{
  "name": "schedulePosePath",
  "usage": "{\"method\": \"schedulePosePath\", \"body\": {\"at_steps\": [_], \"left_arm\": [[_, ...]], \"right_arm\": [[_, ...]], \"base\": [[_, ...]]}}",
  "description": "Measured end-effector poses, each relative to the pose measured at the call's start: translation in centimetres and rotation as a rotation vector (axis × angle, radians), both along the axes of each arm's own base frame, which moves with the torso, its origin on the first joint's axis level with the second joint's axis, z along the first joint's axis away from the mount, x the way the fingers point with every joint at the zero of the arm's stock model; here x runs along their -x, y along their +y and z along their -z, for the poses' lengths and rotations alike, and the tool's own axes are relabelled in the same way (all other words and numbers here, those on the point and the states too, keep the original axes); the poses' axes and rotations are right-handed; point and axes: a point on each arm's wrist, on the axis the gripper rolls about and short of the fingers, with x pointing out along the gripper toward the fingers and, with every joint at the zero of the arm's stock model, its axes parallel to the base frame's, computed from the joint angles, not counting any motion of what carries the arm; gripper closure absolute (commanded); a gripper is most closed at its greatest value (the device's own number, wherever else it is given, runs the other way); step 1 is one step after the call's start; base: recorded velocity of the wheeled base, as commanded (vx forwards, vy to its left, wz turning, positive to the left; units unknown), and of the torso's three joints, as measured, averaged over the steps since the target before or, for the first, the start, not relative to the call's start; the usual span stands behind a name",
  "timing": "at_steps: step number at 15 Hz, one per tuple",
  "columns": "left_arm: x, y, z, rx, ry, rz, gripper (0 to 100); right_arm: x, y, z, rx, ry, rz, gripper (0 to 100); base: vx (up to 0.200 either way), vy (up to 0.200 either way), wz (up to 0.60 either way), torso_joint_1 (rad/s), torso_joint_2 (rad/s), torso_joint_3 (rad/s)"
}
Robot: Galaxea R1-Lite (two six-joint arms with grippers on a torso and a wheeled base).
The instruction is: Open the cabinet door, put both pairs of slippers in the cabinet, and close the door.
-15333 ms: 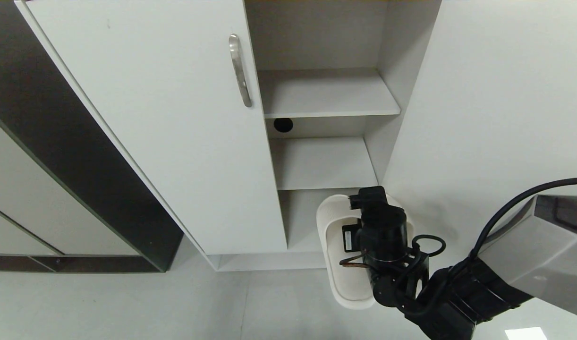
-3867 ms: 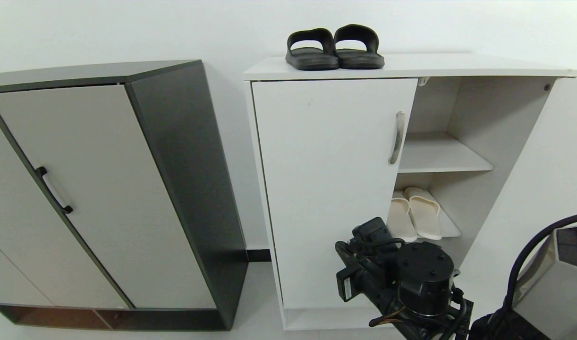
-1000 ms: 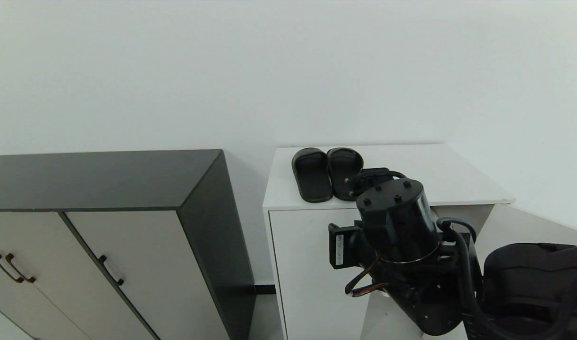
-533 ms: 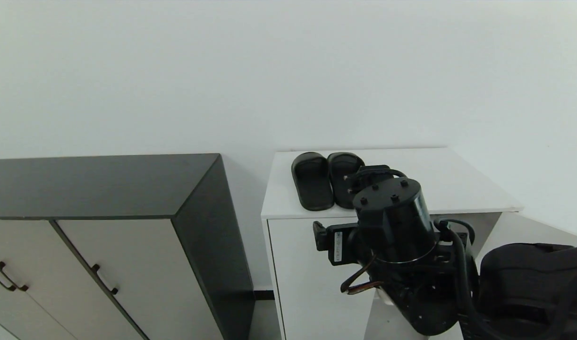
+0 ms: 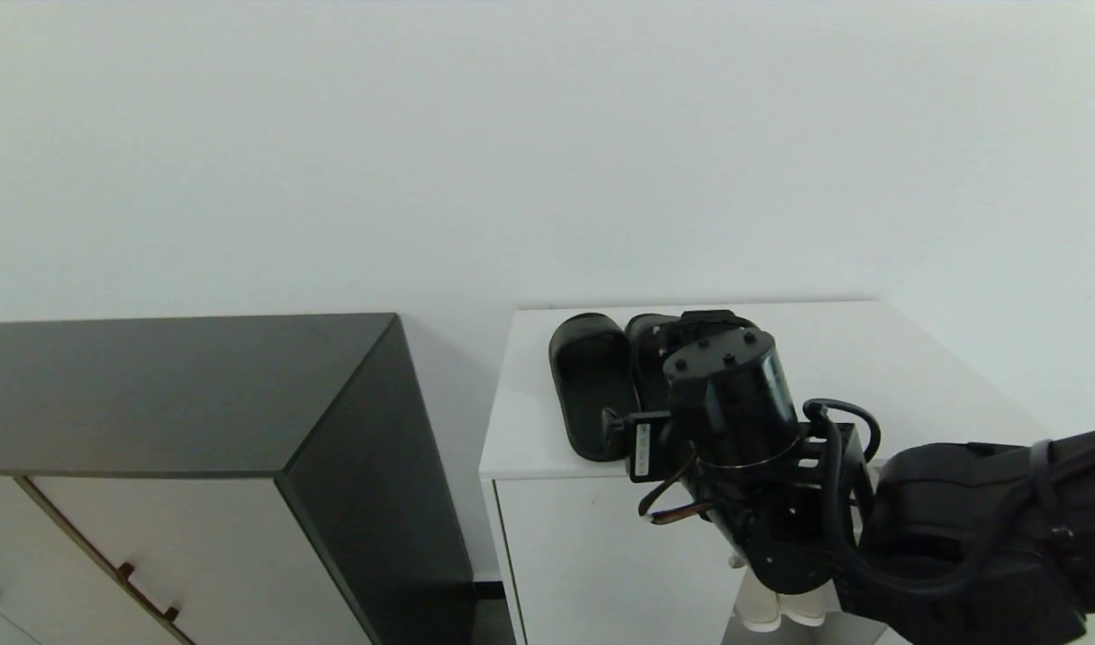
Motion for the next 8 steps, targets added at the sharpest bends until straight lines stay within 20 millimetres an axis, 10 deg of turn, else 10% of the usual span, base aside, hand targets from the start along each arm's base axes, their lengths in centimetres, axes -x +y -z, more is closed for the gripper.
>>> {"method": "schedulePosePath", "body": {"at_steps": [8], "left_arm": [[0.0, 0.0, 0.0, 0.000, 0.000, 0.001, 100]], "right_arm": [[-6.4, 1.2, 2.2, 0.063, -0.101, 0.057, 0]], "base": [[0.000, 0.000, 0.00, 0.000, 0.00, 0.000]]}}
